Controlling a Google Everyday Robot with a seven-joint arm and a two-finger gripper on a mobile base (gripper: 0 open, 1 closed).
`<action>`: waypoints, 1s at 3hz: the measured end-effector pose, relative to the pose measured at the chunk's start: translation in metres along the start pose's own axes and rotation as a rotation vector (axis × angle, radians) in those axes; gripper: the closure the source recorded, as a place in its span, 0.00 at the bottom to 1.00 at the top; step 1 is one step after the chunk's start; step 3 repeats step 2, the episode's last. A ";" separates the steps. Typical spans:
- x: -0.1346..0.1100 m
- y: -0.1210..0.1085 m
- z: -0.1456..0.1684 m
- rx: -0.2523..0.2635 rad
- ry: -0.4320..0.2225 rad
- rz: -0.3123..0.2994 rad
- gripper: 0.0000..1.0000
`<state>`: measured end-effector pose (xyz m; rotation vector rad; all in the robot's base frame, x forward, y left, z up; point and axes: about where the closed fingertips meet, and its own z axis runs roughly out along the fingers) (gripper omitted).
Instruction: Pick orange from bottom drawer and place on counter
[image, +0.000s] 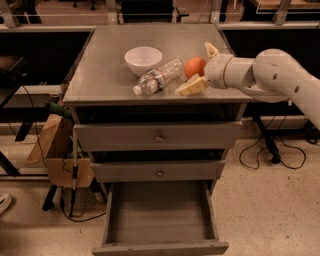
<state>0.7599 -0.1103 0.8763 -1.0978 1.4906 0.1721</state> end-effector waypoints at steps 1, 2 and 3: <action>0.000 0.004 0.003 -0.030 -0.017 0.012 0.00; 0.000 0.004 0.003 -0.030 -0.017 0.012 0.00; 0.000 0.004 0.003 -0.030 -0.017 0.012 0.00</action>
Offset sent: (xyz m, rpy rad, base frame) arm -0.0015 -0.0017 -0.0019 0.0283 0.0235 0.0462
